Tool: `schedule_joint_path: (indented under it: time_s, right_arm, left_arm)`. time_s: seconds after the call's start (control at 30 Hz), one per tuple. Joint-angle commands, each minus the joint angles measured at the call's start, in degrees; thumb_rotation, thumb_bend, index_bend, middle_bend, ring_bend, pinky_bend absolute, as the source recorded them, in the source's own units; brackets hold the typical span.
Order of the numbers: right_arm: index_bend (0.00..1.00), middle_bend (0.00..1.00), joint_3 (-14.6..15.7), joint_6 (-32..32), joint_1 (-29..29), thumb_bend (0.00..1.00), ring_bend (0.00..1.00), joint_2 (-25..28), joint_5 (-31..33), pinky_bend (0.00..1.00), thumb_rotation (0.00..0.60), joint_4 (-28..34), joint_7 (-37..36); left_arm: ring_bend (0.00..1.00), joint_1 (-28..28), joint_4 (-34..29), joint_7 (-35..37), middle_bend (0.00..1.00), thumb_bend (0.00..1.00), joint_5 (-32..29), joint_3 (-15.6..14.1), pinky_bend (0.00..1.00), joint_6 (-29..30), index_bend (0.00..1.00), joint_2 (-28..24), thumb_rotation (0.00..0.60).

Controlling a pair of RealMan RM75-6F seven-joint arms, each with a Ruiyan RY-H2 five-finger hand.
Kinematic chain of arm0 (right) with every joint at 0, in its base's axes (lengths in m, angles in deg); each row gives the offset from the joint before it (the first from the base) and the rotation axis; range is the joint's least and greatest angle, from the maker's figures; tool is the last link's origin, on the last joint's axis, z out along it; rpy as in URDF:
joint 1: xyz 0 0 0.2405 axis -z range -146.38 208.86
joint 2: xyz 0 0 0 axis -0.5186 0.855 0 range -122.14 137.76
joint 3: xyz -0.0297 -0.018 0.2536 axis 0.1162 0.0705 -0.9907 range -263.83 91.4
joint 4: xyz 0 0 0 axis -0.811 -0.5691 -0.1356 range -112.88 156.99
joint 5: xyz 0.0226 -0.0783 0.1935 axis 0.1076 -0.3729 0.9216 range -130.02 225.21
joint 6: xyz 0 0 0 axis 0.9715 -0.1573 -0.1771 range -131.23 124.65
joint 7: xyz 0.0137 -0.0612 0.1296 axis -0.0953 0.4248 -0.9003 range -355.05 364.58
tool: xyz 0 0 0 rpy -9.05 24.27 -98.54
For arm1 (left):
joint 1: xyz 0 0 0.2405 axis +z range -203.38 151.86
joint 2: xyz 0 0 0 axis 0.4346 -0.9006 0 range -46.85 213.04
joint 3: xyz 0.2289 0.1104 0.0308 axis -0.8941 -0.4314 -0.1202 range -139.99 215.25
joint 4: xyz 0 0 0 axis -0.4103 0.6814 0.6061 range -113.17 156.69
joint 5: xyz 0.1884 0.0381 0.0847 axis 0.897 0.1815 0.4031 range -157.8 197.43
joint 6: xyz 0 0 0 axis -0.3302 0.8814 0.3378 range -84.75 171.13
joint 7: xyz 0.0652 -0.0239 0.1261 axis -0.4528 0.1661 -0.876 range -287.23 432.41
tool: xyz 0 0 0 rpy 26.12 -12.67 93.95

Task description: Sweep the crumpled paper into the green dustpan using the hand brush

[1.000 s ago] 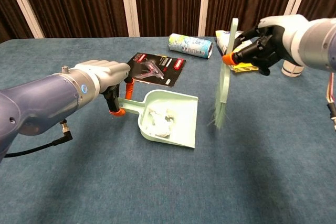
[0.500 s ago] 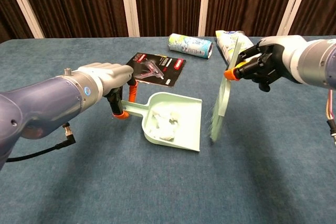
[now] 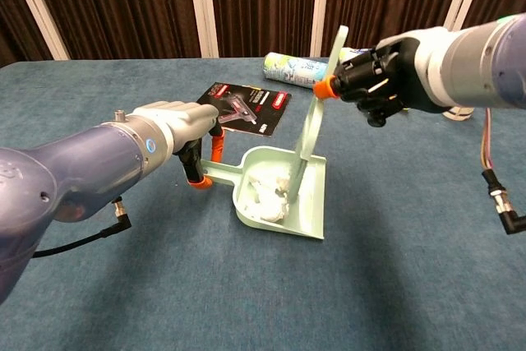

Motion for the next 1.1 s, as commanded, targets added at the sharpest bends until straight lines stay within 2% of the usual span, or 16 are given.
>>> schedule_joint_path:
  time_s: [0.03,0.13,0.17,0.27,0.37,0.5,0.77,0.93,1.1]
  right_arm:
    - [0.86,0.9,-1.02,-0.18,-0.4,0.54,0.93,0.84,0.93,0.81,0.6,1.55,-0.77]
    - [0.87,0.9,-1.62,-0.22,-0.68,0.54,0.93,1.51,1.62,0.81,0.6,2.17,-1.35]
    - [0.87,0.9,-1.57,-0.05,-0.76,0.54,0.93,1.77,1.55,0.81,0.6,2.25,-1.33]
    - [0.87,0.9,-0.98,0.9,-0.96,0.54,0.93,2.63,0.49,0.81,0.6,2.03,-0.95]
    - [0.87,0.9,-0.41,1.41,-0.84,0.54,0.93,3.29,-0.25,0.81,0.6,1.83,-1.0]
    - [0.87,0.9,0.16,1.75,-0.52,0.54,0.93,4.37,-1.06,0.81,0.6,1.67,-1.13]
    - [0.87,0.9,2.32,3.08,0.62,0.54,0.93,7.29,-5.29,0.81,0.6,1.22,-0.28]
    - [0.87,0.9,4.38,3.89,2.69,0.54,0.93,10.49,-9.39,0.81,0.6,0.52,0.22]
    - [0.87,0.9,7.93,4.66,6.09,0.54,0.93,14.91,-15.42,0.81,0.6,-1.78,0.85]
  left_arm:
    - [0.97,0.04,-0.02,0.1,0.98,0.48,-0.05,0.15,0.93,0.03,0.59,0.02,0.6]
    - [0.96,0.14,-0.21,0.04,0.97,0.45,-0.04,0.11,0.93,0.17,0.56,-0.12,0.6]
    - [0.95,0.2,-0.35,-0.01,0.96,0.39,0.03,0.02,0.93,0.24,0.52,-0.24,0.6]
    - [0.92,0.55,-1.39,-0.56,0.91,0.13,0.25,-0.65,0.93,0.55,0.35,-1.2,0.6]
    - [0.91,0.77,-2.54,-1.41,0.89,0.01,0.4,-1.2,0.93,1.16,0.28,-2.31,0.6]
    - [0.9,1.49,-4.84,-1.44,0.87,0.0,1.07,-1.73,0.93,1.74,0.22,-4.34,0.6]
    - [0.9,4.34,-12.09,2.38,0.87,0.0,3.88,-1.09,0.93,3.29,0.21,-10.8,0.6]
    - [0.9,6.84,-18.7,4.43,0.87,0.0,6.41,-1.84,0.93,4.39,0.21,-17.15,0.6]
    - [0.87,10.87,-24.58,8.23,0.85,0.0,12.69,-4.65,0.93,5.33,0.21,-25.56,0.6]
